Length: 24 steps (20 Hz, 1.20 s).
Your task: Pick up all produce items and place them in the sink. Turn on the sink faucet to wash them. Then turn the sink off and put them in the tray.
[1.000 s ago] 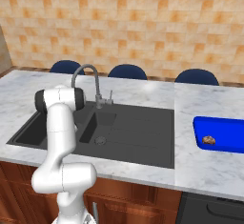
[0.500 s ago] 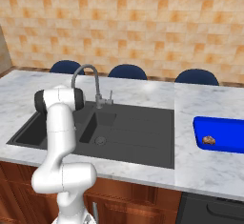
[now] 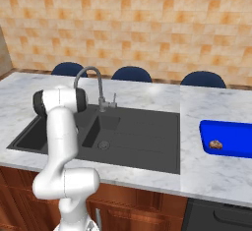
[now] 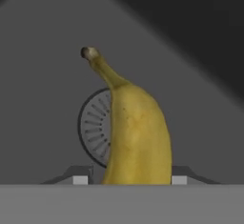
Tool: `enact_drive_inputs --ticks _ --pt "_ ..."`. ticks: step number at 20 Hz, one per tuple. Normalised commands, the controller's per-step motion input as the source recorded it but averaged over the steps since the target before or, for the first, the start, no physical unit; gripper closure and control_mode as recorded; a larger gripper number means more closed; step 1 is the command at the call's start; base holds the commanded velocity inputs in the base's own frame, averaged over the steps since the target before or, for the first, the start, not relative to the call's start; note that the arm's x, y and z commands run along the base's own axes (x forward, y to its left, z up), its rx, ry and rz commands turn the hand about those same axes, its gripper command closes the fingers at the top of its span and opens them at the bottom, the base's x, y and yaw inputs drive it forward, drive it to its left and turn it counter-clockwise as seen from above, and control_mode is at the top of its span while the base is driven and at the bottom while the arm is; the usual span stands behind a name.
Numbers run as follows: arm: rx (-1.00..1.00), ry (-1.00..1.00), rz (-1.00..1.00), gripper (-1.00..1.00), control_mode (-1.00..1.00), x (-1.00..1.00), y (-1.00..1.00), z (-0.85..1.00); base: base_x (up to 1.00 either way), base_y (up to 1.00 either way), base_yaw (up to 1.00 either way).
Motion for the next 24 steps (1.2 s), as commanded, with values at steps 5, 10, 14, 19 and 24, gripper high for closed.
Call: enact_drive_inputs --ticks 5,10,14,19,24 --pt "0.04 0.00 0.00 1.00 -1.00 0.00 0.00 0.77 0.00 0.00 0.00" --pt "0.00 -0.01 0.00 1.00 -1.00 0.00 0.01 0.91 0.00 0.00 0.00" --pt "0.00 0.00 0.00 1.00 -1.00 -0.01 0.08 0.98 0.00 0.00 0.00" --pt "0.00 0.00 0.00 1.00 -1.00 -0.01 0.12 0.97 0.00 0.00 0.00" --pt "0.00 0.00 0.00 1.00 -1.00 -0.07 0.09 0.90 0.00 0.00 0.00"
